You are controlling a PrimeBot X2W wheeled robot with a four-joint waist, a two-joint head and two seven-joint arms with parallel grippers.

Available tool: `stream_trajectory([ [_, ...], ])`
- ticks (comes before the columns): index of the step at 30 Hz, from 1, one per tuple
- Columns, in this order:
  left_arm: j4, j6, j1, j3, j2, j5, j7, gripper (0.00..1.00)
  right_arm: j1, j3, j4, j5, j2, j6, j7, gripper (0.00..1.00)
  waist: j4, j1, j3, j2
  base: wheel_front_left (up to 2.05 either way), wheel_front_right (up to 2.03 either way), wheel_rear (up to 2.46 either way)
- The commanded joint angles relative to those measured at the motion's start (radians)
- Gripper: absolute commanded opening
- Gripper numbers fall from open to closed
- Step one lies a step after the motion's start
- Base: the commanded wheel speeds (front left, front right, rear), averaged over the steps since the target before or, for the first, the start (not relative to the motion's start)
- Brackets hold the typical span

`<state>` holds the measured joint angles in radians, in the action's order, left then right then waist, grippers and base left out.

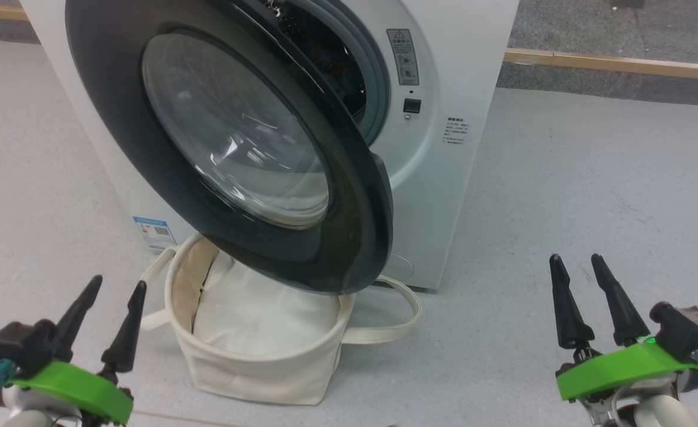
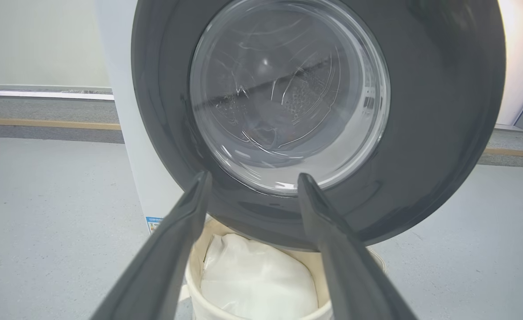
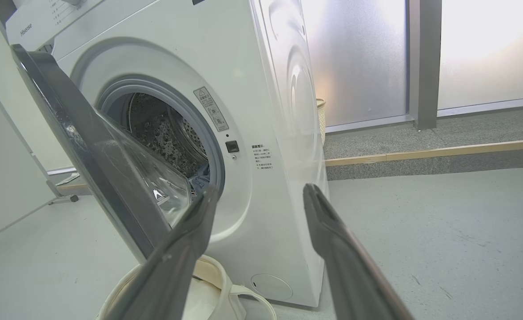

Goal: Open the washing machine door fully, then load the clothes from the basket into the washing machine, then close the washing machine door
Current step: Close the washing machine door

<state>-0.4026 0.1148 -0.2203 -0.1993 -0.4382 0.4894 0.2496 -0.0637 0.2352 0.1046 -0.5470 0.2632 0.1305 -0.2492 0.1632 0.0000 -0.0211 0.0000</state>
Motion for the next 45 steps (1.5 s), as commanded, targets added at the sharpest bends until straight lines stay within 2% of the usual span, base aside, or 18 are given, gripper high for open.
stream_trajectory([
  [1,0.035,0.001,-0.030,0.061,-0.024,-0.014,0.012,1.00,-0.022,0.013,-0.034,0.008,0.013,0.000,-0.013,1.00,-0.001,0.0000,-0.001,0.0000,0.00,0.00,0.00],
  [19,0.035,0.015,-0.022,0.109,0.016,-0.056,0.012,1.00,-0.033,0.020,-0.026,0.000,0.021,0.000,-0.013,1.00,0.001,0.0000,-0.009,0.0000,0.00,0.00,0.00],
  [23,0.032,0.015,-0.020,0.116,0.022,-0.062,0.012,1.00,-0.037,-0.052,-0.014,0.019,0.011,0.000,-0.013,1.00,0.001,0.0000,-0.012,0.0000,0.00,0.00,0.00],
  [26,0.029,0.016,-0.020,0.117,0.024,-0.062,0.012,1.00,-0.034,-0.065,-0.014,0.032,0.013,0.000,-0.013,1.00,0.002,0.0000,-0.016,0.0000,0.00,0.00,0.00],
  [35,0.025,0.016,-0.019,0.117,0.023,-0.053,0.012,1.00,-0.050,-0.021,-0.030,0.022,0.014,0.000,-0.013,1.00,0.003,0.0000,-0.019,0.0000,0.00,0.00,0.00],
  [36,0.026,0.016,-0.020,0.116,0.024,-0.052,0.012,1.00,-0.056,-0.014,-0.037,0.021,0.016,0.000,-0.013,0.13,0.005,0.0000,-0.019,0.0000,0.00,0.00,0.00],
  [37,0.025,0.016,-0.020,0.116,0.024,-0.051,0.012,1.00,-0.070,0.005,-0.055,0.017,0.021,0.000,-0.013,0.00,0.008,0.0000,-0.019,0.0000,0.00,0.00,0.00],
  [40,0.022,0.016,-0.021,0.113,0.025,-0.049,0.012,1.00,-0.097,0.060,-0.078,0.007,0.027,0.000,-0.013,0.00,0.014,0.0000,-0.019,0.0000,0.00,0.00,0.00],
  [45,0.020,0.016,-0.034,0.104,0.041,-0.036,0.012,1.00,-0.175,0.235,-0.051,-0.031,0.046,0.000,-0.013,0.00,0.036,0.0000,-0.020,0.0000,0.00,0.00,0.00],
])
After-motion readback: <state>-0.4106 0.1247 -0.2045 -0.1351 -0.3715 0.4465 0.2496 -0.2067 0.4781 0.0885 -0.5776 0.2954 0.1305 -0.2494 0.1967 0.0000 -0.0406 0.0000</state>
